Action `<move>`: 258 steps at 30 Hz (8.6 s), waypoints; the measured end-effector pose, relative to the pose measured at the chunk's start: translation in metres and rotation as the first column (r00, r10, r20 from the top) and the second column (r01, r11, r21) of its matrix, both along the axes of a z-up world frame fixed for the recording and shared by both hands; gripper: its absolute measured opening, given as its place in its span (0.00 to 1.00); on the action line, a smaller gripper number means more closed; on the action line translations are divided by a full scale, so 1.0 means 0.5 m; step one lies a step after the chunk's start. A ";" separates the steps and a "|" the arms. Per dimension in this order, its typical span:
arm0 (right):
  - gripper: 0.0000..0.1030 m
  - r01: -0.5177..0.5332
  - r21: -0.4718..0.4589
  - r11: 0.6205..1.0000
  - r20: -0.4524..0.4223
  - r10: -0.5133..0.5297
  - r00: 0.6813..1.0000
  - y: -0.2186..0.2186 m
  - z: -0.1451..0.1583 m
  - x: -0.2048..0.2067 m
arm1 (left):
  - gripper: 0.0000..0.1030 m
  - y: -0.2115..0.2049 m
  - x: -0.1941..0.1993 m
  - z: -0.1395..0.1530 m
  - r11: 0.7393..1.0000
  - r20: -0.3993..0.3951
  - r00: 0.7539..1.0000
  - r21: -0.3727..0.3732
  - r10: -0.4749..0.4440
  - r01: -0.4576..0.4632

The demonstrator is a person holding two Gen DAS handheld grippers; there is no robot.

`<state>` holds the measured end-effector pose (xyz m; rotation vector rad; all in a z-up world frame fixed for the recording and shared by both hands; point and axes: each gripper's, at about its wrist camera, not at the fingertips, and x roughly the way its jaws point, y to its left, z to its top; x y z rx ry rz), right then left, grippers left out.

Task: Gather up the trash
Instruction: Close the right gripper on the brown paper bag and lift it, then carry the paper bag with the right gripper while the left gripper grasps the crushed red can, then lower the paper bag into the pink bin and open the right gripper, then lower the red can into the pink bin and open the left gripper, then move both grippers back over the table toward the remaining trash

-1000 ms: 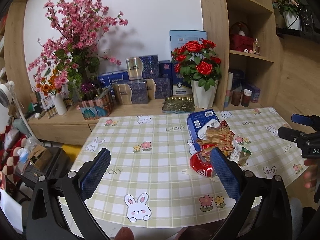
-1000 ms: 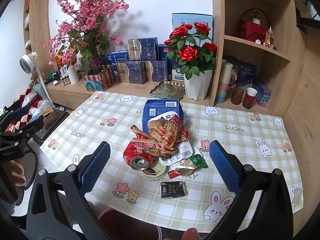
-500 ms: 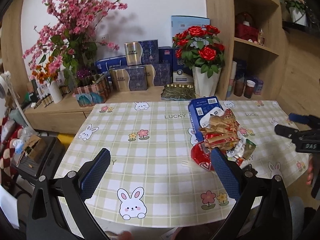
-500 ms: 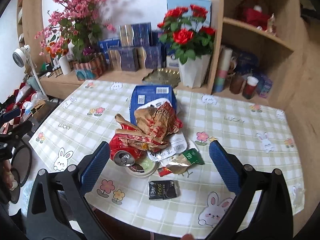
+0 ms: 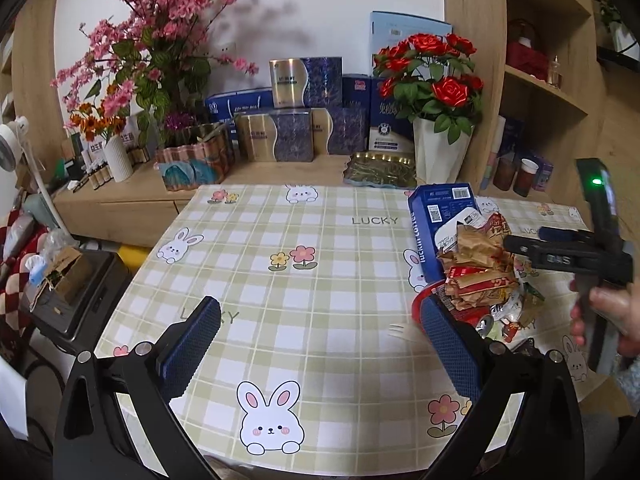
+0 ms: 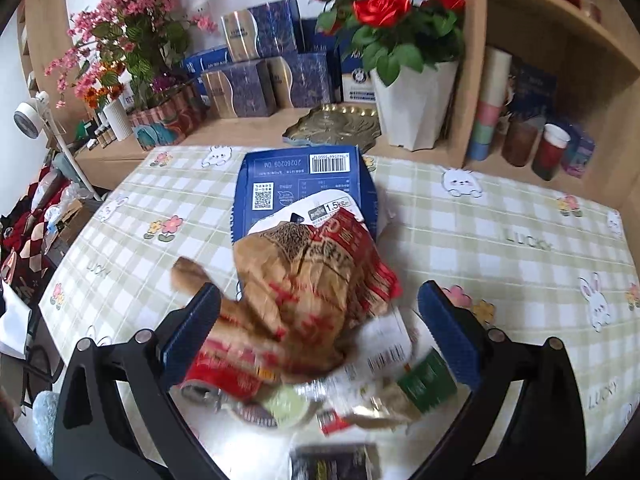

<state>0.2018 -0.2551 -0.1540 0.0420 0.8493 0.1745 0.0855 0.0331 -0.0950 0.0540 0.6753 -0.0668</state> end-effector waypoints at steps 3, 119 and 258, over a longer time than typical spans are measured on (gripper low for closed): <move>0.94 0.004 -0.001 1.000 -0.038 -0.004 0.999 0.008 -0.031 0.034 | 0.95 0.002 0.006 -0.011 1.000 -0.008 1.000 -0.004 -0.004 0.004; 0.56 -0.055 0.101 0.993 0.065 0.049 0.997 0.000 0.020 -0.464 | 0.23 -0.093 -0.184 0.008 0.886 0.083 0.912 -0.216 -0.402 0.410; 0.95 0.080 0.085 0.993 0.201 -0.096 0.975 -0.011 -0.146 -0.571 | 0.89 -0.051 -0.257 -0.289 0.953 -0.119 0.971 -0.248 -0.209 0.174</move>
